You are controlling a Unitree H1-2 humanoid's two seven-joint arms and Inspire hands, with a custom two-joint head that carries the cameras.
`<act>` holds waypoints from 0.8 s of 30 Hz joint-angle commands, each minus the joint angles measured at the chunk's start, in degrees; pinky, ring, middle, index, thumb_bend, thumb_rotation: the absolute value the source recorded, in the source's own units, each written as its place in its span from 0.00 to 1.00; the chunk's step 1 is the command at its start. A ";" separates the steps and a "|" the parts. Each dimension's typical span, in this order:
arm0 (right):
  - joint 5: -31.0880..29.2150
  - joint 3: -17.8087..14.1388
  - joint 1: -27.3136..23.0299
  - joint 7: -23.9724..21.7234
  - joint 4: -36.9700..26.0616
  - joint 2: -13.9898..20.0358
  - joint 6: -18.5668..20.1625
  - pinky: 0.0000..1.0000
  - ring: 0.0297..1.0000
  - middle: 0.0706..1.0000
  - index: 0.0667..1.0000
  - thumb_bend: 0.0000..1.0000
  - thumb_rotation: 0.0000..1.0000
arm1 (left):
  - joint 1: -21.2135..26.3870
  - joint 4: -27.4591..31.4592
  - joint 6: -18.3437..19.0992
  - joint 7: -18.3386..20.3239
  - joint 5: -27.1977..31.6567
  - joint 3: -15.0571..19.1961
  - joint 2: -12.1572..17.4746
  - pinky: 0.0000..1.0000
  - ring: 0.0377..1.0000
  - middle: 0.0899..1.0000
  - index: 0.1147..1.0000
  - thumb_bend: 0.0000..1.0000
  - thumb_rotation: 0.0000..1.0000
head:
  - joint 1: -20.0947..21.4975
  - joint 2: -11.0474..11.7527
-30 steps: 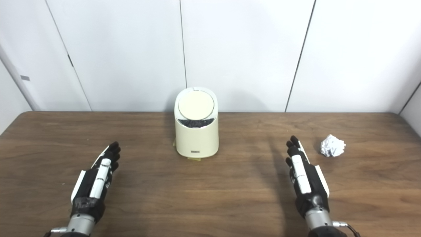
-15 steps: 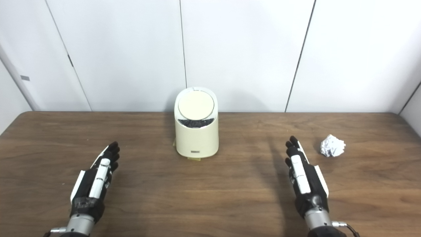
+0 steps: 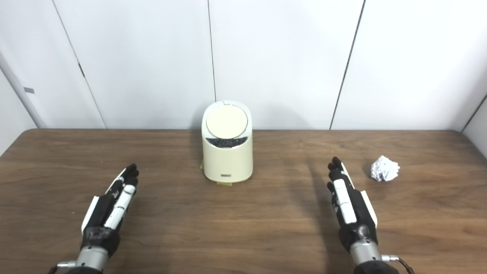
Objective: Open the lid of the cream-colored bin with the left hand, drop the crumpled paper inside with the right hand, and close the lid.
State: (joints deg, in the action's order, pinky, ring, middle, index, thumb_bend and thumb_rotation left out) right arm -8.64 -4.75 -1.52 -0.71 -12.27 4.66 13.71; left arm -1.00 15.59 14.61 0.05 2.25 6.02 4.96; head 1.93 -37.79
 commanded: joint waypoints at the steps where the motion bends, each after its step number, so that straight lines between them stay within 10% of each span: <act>1: -0.49 -0.24 -2.31 -0.65 -1.08 0.31 -1.04 1.00 1.00 0.97 0.97 0.66 0.85 | 3.24 3.46 0.56 -1.28 -1.89 0.10 0.53 1.00 0.98 0.96 0.96 0.54 0.48 | 0.04 -0.01; 11: -0.38 -0.08 -2.10 -0.73 -1.12 0.39 -1.31 1.00 1.00 0.97 0.97 0.67 0.85 | 15.98 6.60 12.21 0.07 -11.74 -1.67 6.11 0.95 0.91 0.89 0.90 0.87 0.36 | -0.18 0.53; 24: -0.03 0.41 -1.23 -0.95 -1.23 0.58 -1.16 1.00 0.99 0.97 0.97 0.63 0.85 | 37.91 -1.89 12.31 22.69 -28.05 0.91 6.14 0.88 0.93 0.95 0.95 0.84 0.32 | -1.21 0.92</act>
State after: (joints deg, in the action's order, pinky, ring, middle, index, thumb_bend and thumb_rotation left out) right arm -8.56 -4.31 -1.26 -0.77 -12.23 4.67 13.69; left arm 32.26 13.85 26.70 20.27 -23.36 5.73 11.39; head 0.70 -36.83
